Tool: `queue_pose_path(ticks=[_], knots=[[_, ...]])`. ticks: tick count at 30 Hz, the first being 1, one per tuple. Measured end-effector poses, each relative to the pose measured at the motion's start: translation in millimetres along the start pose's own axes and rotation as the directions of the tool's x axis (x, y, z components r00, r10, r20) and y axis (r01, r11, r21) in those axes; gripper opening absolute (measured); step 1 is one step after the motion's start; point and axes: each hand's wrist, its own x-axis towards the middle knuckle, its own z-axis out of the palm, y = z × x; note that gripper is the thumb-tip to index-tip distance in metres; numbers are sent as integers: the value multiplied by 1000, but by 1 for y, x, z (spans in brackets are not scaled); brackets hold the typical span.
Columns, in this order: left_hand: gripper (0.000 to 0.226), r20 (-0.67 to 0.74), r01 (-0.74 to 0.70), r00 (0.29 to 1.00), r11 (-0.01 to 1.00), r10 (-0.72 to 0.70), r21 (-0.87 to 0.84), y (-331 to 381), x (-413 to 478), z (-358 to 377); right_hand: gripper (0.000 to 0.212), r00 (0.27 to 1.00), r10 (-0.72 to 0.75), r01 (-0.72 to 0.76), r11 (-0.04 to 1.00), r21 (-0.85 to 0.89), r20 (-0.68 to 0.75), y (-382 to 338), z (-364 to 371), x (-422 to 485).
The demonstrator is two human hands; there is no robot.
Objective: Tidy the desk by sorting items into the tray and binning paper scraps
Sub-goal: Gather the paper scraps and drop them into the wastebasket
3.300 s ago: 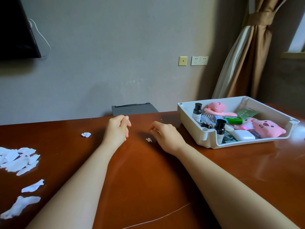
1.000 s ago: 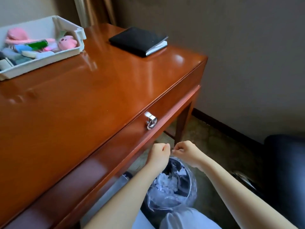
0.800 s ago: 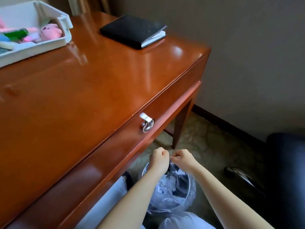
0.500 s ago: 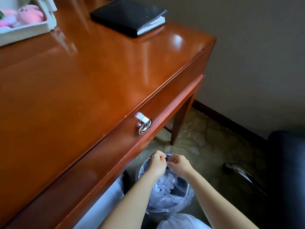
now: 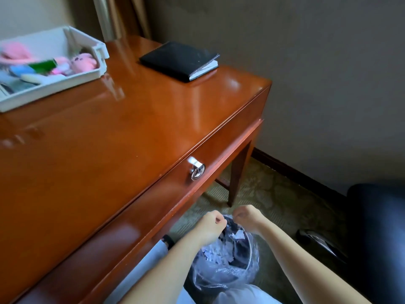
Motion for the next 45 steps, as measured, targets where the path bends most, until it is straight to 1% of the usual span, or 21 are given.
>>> queue_pose_path(ticks=[5,8,13,17,19,22,26,30,34,36,39,43,45], knots=[[29,-9,-106,994,989,108,103,29,-47,-29,26,995,-98,95,992,-83,-30,-31,-33,-29],[29,-14,-165,985,963,172,213,45,-82,-48,24,977,-203,193,971,-139,-59,-52,-52,-52],[28,-27,-275,955,917,295,290,66,-143,-82,19,924,-379,360,906,-223,-47,-97,-81,-100],[25,-80,-294,938,897,337,331,69,-192,-108,16,863,-505,475,826,-302,-25,-135,-93,-134],[24,-136,-296,920,881,366,368,67,-217,-121,16,825,-564,529,784,-326,-18,-154,-93,-151],[22,-250,-263,888,872,386,413,59,-253,-141,15,747,-664,635,697,-335,35,-184,-86,-178],[20,-364,-189,857,879,365,437,39,-298,-163,13,647,-758,731,588,-346,78,-222,-70,-209],[24,-460,-60,836,883,299,465,10,-340,-184,11,526,-843,805,452,-383,111,-262,-47,-229],[26,-562,83,801,893,204,442,-21,-383,-197,16,417,-893,865,334,-375,168,-301,-12,-241],[26,-621,146,766,894,168,423,-38,-402,-200,17,377,-903,889,291,-355,204,-318,8,-248],[28,-712,239,692,892,120,383,-66,-429,-200,18,303,-910,927,213,-308,284,-341,41,-259],[33,-798,331,601,894,48,303,-109,-460,-191,19,216,-896,963,128,-239,389,-366,90,-274],[36,-840,384,542,887,11,259,-130,-473,-185,21,171,-884,975,87,-207,436,-375,113,-283]])
